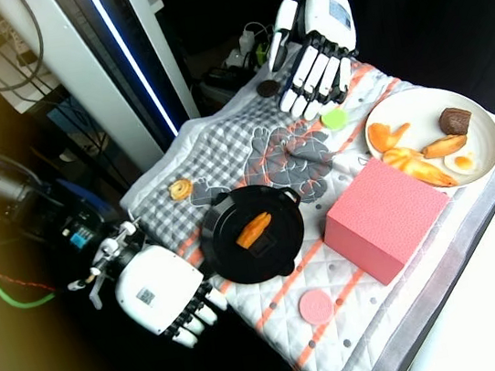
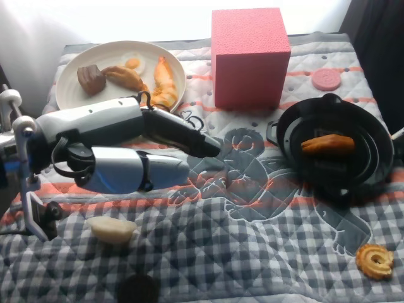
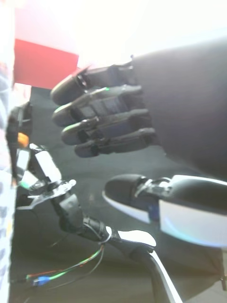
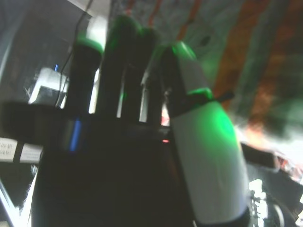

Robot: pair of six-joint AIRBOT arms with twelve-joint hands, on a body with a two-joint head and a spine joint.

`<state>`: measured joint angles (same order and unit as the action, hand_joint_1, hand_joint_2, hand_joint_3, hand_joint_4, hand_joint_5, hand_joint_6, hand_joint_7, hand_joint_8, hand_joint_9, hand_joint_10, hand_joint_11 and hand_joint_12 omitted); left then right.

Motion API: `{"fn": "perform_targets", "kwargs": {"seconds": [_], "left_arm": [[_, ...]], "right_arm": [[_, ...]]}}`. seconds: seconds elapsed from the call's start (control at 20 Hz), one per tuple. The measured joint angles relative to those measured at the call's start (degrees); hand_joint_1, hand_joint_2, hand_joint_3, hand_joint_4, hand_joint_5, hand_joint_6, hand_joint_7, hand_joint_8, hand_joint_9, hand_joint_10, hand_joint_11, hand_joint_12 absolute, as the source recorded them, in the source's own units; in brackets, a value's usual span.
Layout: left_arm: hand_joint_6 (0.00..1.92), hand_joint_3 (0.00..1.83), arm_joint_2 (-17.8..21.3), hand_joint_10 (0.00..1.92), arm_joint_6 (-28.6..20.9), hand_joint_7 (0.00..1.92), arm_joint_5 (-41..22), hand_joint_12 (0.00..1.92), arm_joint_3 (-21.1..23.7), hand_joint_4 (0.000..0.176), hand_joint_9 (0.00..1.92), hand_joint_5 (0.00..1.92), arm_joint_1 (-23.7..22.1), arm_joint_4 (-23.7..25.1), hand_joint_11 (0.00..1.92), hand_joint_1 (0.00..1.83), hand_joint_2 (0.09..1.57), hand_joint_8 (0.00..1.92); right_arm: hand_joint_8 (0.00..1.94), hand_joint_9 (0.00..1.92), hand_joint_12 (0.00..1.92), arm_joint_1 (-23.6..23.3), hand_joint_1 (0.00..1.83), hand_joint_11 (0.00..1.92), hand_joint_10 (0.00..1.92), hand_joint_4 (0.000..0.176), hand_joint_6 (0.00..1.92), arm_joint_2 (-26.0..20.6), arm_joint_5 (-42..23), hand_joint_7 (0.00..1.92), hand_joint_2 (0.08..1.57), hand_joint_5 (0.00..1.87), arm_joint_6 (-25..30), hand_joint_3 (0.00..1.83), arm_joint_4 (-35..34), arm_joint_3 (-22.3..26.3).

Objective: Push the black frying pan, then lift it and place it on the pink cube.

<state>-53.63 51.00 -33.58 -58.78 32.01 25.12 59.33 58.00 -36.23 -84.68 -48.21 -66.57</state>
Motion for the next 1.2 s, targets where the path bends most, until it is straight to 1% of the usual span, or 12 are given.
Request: {"fn": "perform_targets", "kwargs": {"seconds": [0.05,0.1,0.15,0.2,0.3,0.45,0.55,0.65,0.7,0.85,1.0,1.2], "left_arm": [[0.01,0.0,0.2,0.44,0.2,0.56,-0.3,1.14,0.0,0.0,0.31,0.59,0.9,-1.0,0.0,0.48,1.36,0.0],[0.0,0.0,0.5,0.43,0.3,0.52,-0.4,1.1,0.2,0.0,0.3,0.57,1.5,-1.6,0.0,0.41,1.37,0.0],[0.0,0.0,0.6,0.43,0.5,0.52,-0.4,1.1,0.2,0.0,0.3,0.57,1.8,-1.9,0.0,0.41,1.37,0.0],[0.0,0.01,0.7,0.43,0.6,0.52,-0.3,1.1,0.2,0.0,0.31,0.57,1.8,-2.5,0.0,0.37,1.38,0.0],[0.02,0.0,0.7,0.44,0.6,0.57,-0.8,1.18,0.1,0.0,0.34,0.62,1.8,-3.0,0.0,0.49,1.35,0.02],[0.0,0.0,0.7,0.44,0.7,0.54,-1.7,1.13,0.1,0.0,0.31,0.58,2.6,-3.7,0.0,0.48,1.35,0.0],[0.01,0.0,1.2,0.45,0.7,0.56,-1.7,1.15,0.3,0.0,0.34,0.59,3.2,-3.8,0.0,0.49,1.34,0.01],[0.0,0.0,1.4,0.44,0.8,0.55,-1.9,1.14,0.3,0.01,0.32,0.57,3.4,-4.3,0.0,0.42,1.35,0.0],[0.0,0.0,1.4,0.43,0.8,0.54,-2.1,1.1,0.3,0.0,0.31,0.56,3.6,-4.6,0.0,0.41,1.36,0.0],[0.01,0.0,1.8,0.41,1.3,0.53,-2.8,1.09,0.6,0.0,0.31,0.56,4.0,-5.2,0.0,0.38,1.37,0.0],[0.03,0.0,1.8,0.43,1.7,0.57,-3.3,1.18,0.8,0.0,0.33,0.62,4.4,-6.1,0.0,0.48,1.35,0.01],[0.02,0.01,2.4,0.43,1.9,0.58,-3.6,1.17,1.0,0.0,0.34,0.62,4.7,-6.4,0.0,0.38,1.37,0.01]], "right_arm": [[1.94,1.61,1.92,0.0,1.5,1.58,1.92,0.0,1.92,-0.4,-1.3,1.55,1.27,1.38,-0.1,0.0,0.0,0.9],[1.94,1.58,1.92,0.0,1.44,1.48,1.92,0.0,1.92,-1.4,-2.6,1.51,1.31,1.33,-0.1,0.01,-0.3,2.5],[1.94,1.58,1.92,0.0,1.44,1.48,1.92,0.0,1.92,-1.9,-3.4,1.51,1.31,1.33,-0.1,0.01,-0.3,3.3],[1.94,1.59,1.92,0.0,1.42,1.51,1.92,0.0,1.92,-2.7,-5.1,1.52,1.32,1.33,-0.1,0.02,-0.2,4.5],[1.94,1.65,1.92,0.0,1.36,1.6,1.92,0.0,1.92,-4.1,-10.4,1.56,1.35,1.34,0.4,0.02,1.6,7.2],[1.94,1.71,1.92,1.0,1.35,1.7,1.92,0.0,1.92,-5.2,-16.3,1.62,1.36,1.32,6.1,0.02,6.0,9.4],[1.94,1.71,1.92,1.7,1.42,1.69,1.92,0.0,1.92,-5.7,-18.9,1.59,1.35,1.28,7.1,0.01,6.5,10.7],[1.94,1.7,1.92,2.4,1.38,1.69,1.92,0.0,1.92,-6.3,-21.2,1.58,1.36,1.27,8.4,0.01,7.2,11.7],[1.94,1.7,1.92,3.0,1.38,1.69,1.92,0.0,1.92,-6.5,-22.4,1.58,1.36,1.25,9.2,0.01,7.8,12.1],[1.94,1.69,1.92,5.2,1.39,1.69,1.92,0.0,1.92,-8.4,-28.0,1.56,1.34,1.22,11.3,0.0,9.1,14.6],[1.94,1.71,1.92,5.2,1.38,1.71,1.92,0.0,1.92,-9.7,-32.3,1.56,1.34,1.23,11.4,0.0,10.3,16.0],[1.94,1.7,1.92,5.2,1.37,1.71,1.92,0.0,1.92,-11.0,-33.9,1.55,1.35,1.21,11.4,0.0,11.6,16.3]]}}
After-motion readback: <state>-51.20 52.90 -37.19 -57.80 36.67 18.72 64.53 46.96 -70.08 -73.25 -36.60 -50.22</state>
